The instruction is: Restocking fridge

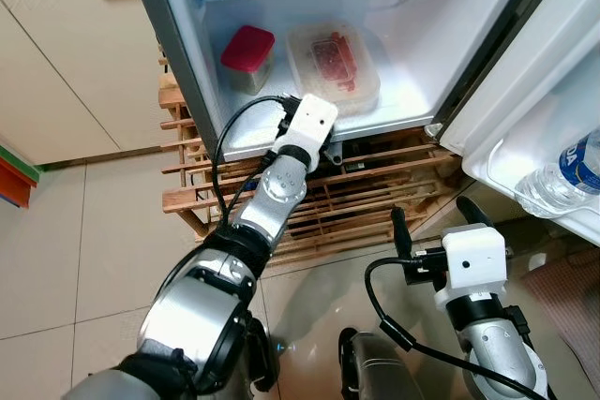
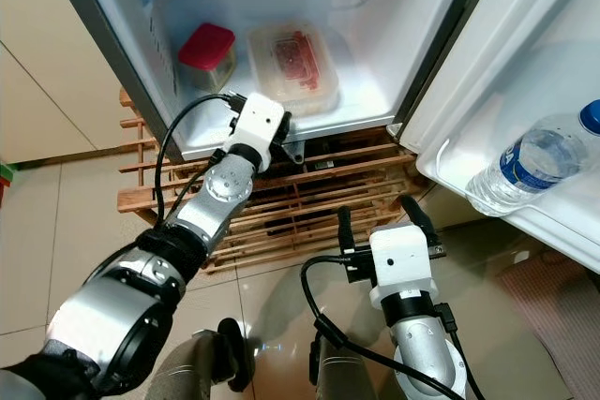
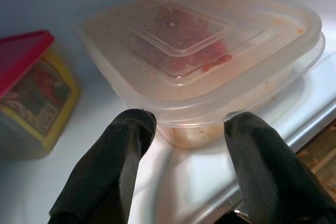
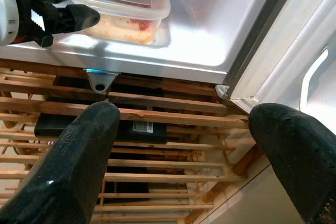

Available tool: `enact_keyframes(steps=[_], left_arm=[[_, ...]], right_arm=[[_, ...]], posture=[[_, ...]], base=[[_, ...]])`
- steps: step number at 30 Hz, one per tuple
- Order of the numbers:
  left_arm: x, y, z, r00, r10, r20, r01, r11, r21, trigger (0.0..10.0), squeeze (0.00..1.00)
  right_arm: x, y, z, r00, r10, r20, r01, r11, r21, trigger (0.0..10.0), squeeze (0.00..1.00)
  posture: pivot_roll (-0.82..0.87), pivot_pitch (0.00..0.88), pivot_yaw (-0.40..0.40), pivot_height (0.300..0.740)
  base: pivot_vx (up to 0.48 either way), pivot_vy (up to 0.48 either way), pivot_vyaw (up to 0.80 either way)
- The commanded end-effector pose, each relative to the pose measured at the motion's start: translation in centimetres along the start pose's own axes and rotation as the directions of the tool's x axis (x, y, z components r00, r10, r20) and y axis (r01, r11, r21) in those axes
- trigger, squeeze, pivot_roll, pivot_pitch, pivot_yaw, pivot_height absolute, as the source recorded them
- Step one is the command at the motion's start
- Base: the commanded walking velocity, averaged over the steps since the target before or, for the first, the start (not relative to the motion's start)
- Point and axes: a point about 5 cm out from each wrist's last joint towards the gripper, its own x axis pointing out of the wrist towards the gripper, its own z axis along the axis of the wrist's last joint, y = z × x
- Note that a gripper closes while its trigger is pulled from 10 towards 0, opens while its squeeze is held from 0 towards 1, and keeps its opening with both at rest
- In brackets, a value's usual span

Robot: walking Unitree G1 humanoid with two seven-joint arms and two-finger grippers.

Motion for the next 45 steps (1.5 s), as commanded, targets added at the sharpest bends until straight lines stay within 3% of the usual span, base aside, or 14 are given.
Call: enact_keyframes(steps=[1, 9, 12, 17, 23, 27, 30, 33, 36, 43, 44, 45], left_arm=[[0.3, -0.1, 0.9, 0.999, 0.009, 0.032, -0.009, 1.000, -0.011, 10.0, 0.00], [-0.2, -1.4, 2.2, 0.992, -0.036, 0.122, 0.049, 0.994, -0.103, 10.0, 0.00], [-1.7, -0.9, 2.3, 0.982, -0.065, 0.175, 0.090, 0.986, -0.138, 10.0, 0.00], [-3.8, 0.7, -0.1, 0.994, -0.083, 0.066, 0.090, 0.990, -0.111, 10.0, 0.00], [-5.0, 1.2, -2.3, 0.997, -0.074, -0.029, 0.070, 0.990, -0.122, 10.0, 0.00], [-5.7, 1.2, -1.8, 0.996, -0.086, -0.028, 0.082, 0.989, -0.125, 10.0, 0.00], [-6.4, 0.4, -0.7, 0.993, -0.121, 0.005, 0.121, 0.985, -0.121, 10.0, 0.00], [-6.2, -1.5, 0.3, 0.981, -0.186, 0.061, 0.192, 0.973, -0.126, 10.0, 0.00], [-5.9, -1.8, 1.5, 0.977, -0.185, 0.104, 0.197, 0.974, -0.115, 10.0, 0.00], [-6.8, 0.5, 3.3, 0.973, -0.131, 0.191, 0.153, 0.983, -0.103, 10.0, 0.00], [-8.4, 2.0, 3.7, 0.963, -0.127, 0.237, 0.151, 0.985, -0.084, 10.0, 0.00], [-9.2, 2.5, 3.7, 0.960, -0.131, 0.249, 0.152, 0.986, -0.067, 10.0, 0.00]], right_arm=[[-0.2, -0.4, 0.1, 1.000, -0.009, -0.005, 0.009, 1.000, -0.016, 10.0, 0.00], [0.0, -0.5, 0.3, 1.000, -0.010, 0.002, 0.010, 1.000, -0.019, 10.0, 0.00], [0.3, -0.8, 0.3, 1.000, -0.020, 0.009, 0.020, 1.000, -0.017, 10.0, 0.00], [0.9, -0.6, 0.0, 1.000, -0.011, 0.011, 0.011, 1.000, -0.007, 10.0, 0.00], [1.9, -0.3, 0.0, 1.000, -0.001, 0.029, 0.001, 1.000, -0.001, 10.0, 0.00], [2.1, -0.3, 0.0, 0.999, 0.000, 0.036, 0.000, 1.000, -0.001, 10.0, 0.00], [2.2, -0.3, -0.1, 0.999, 0.003, 0.039, -0.003, 1.000, -0.002, 10.0, 0.00], [2.3, -0.3, -0.1, 0.999, 0.002, 0.043, -0.002, 1.000, 0.000, 10.0, 0.00], [2.6, -0.3, 0.1, 0.999, -0.002, 0.052, 0.001, 1.000, 0.009, 10.0, 0.00], [5.2, -0.1, 1.4, 0.992, 0.003, 0.126, -0.007, 0.999, 0.031, 10.0, 0.00], [6.3, -0.3, 2.2, 0.987, -0.005, 0.161, -0.001, 0.999, 0.037, 10.0, 0.00], [6.6, -0.4, 2.5, 0.985, -0.004, 0.173, -0.002, 0.999, 0.034, 10.0, 0.00]], posture=[[-0.30, 0.276, -0.019, 0.725], [-0.30, 0.261, -0.016, 0.725], [-0.29, 0.252, -0.013, 0.725], [-0.26, 0.233, -0.011, 0.725], [-0.23, 0.200, -0.011, 0.725], [-0.23, 0.182, -0.013, 0.725], [-0.22, 0.174, -0.018, 0.725], [-0.23, 0.170, -0.021, 0.725], [-0.23, 0.179, -0.021, 0.725], [-0.20, 0.217, -0.018, 0.725], [-0.15, 0.246, -0.018, 0.725], [-0.14, 0.254, -0.018, 0.725]], base=[[0.000, 0.000, 0.00], [0.000, 0.000, 0.00], [0.000, 0.000, 0.00], [0.000, 0.000, 0.00], [0.000, 0.000, 0.00], [0.000, 0.000, 0.00], [0.000, 0.000, 0.00], [0.000, 0.000, 0.00], [0.000, 0.000, 0.00], [0.000, 0.000, 0.00], [0.000, 0.000, 0.00], [0.000, 0.000, 0.00]])
